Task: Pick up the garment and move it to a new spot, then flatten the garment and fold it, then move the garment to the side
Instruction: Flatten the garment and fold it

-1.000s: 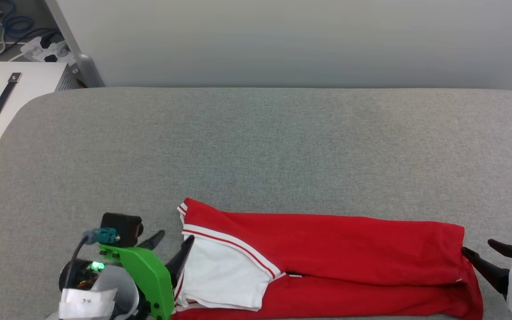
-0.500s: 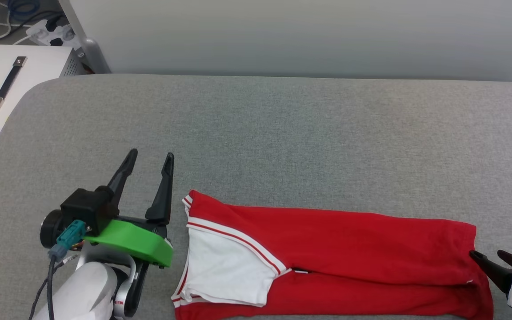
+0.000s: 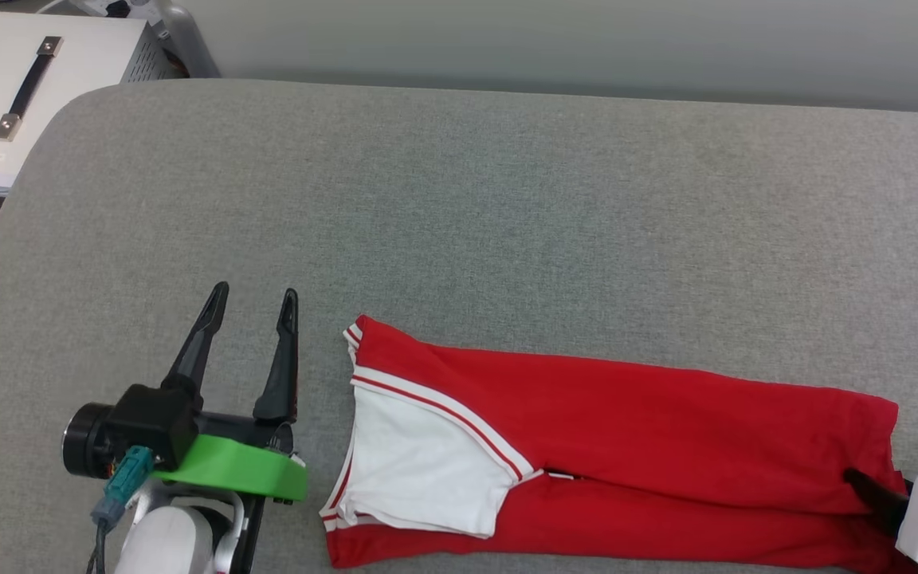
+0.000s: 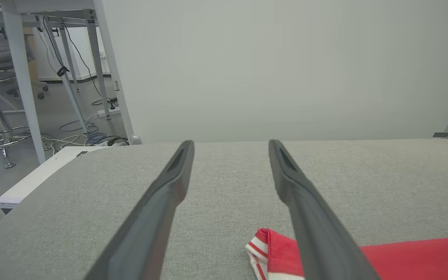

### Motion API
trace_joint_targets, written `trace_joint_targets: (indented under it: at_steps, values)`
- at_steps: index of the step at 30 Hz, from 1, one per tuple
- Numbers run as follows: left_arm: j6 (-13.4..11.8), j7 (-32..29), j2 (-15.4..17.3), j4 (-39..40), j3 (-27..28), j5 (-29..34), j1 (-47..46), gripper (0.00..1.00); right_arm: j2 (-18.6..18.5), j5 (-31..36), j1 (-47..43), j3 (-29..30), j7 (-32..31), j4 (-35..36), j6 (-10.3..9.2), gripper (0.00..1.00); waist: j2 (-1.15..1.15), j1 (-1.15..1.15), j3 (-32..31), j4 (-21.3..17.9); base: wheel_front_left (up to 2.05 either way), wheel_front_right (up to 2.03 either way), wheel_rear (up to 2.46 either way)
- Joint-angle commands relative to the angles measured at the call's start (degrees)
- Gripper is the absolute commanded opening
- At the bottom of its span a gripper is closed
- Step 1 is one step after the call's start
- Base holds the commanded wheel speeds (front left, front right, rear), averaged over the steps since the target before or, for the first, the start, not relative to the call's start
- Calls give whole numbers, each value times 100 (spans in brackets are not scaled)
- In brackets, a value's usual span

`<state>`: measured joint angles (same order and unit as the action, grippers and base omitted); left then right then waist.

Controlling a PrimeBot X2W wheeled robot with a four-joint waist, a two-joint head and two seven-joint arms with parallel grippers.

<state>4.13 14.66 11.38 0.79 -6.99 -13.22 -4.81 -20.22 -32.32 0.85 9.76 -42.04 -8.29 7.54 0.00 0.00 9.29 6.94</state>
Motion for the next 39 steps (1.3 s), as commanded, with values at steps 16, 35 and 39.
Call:
trace_joint_targets:
  at_steps: [16, 35, 39]
  values:
    - [331, 33, -417, -217, 414, 332, -20, 100, 472, -215, 45, -358, -202, -429, -5, 100, 0, 0, 64, 8, 0, 0, 0]
    - [336, 34, -256, -340, 264, 134, 56, 100, 43, -595, 111, -758, 793, -639, -5, 0, 0, 0, -211, -105, 0, 0, 0]
    - [336, 34, -249, -335, 263, 118, 74, 100, -206, -457, 131, -656, 1056, -763, -5, 0, 0, 0, -237, -132, 0, 0, 0]
